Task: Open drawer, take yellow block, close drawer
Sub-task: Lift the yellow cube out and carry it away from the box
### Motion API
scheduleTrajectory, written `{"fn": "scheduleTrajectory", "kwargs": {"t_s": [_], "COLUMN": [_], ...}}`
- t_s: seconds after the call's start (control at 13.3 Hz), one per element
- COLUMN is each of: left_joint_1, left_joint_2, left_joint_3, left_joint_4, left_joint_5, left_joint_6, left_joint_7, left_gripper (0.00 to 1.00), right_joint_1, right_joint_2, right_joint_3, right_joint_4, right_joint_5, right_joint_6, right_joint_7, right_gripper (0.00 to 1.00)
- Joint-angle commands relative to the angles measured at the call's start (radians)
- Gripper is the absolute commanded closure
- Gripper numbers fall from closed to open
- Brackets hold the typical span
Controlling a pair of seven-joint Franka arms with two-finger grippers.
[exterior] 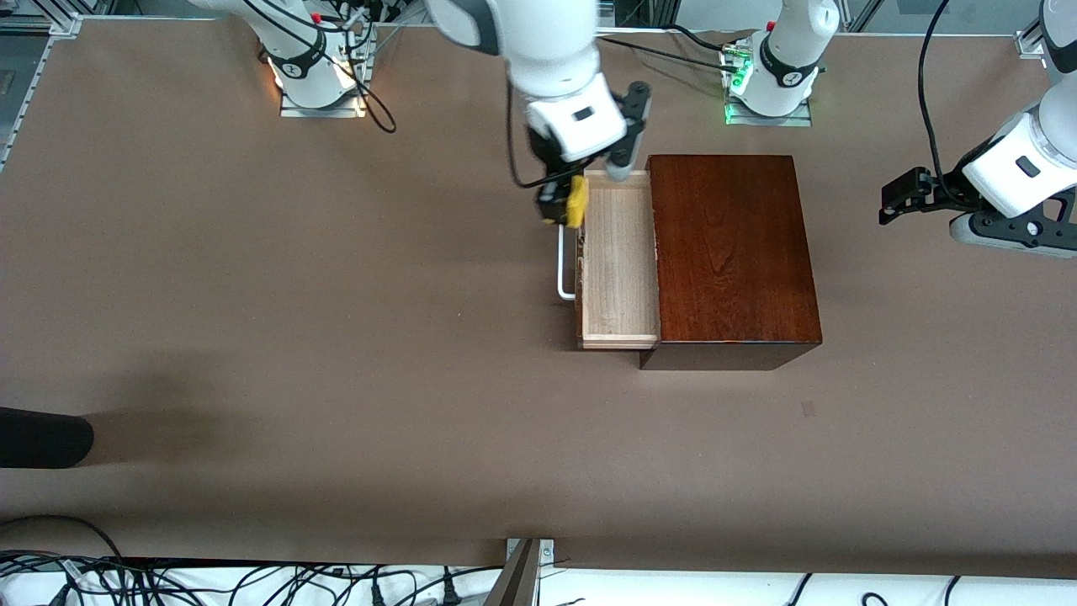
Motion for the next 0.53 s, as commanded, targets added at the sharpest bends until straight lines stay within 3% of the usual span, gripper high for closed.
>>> {"fn": "scheduleTrajectory", "kwargs": {"t_s": [0.0, 0.22, 0.45], "left_joint_1": [-0.010, -0.010, -0.015], "left_joint_2": [0.013, 0.014, 0.014], "left_joint_3": [0.004, 0.004, 0.003], "left_joint_4": [0.026, 0.026, 0.029], "left_joint_5": [0.022, 0.021, 0.022], "left_joint_6": [-0.004, -0.005, -0.013], "left_joint_7": [-0.006, 0.002, 0.009], "left_gripper": [0.00, 0.00, 0.00], "right_joint_1": [-0.082, -0.202, -0.318], "right_joint_2": [-0.056, -0.131, -0.240], "right_joint_3": [-0.017, -0.034, -0.036], "right_joint_4": [-0.016, -0.099, -0.229], "right_joint_5": [0.029, 0.036, 0.042], "right_joint_6": [-0.034, -0.016, -0.003], "right_joint_7": [0.011, 0.037, 0.223], "right_gripper": [1.00, 1.00, 1.00]}}
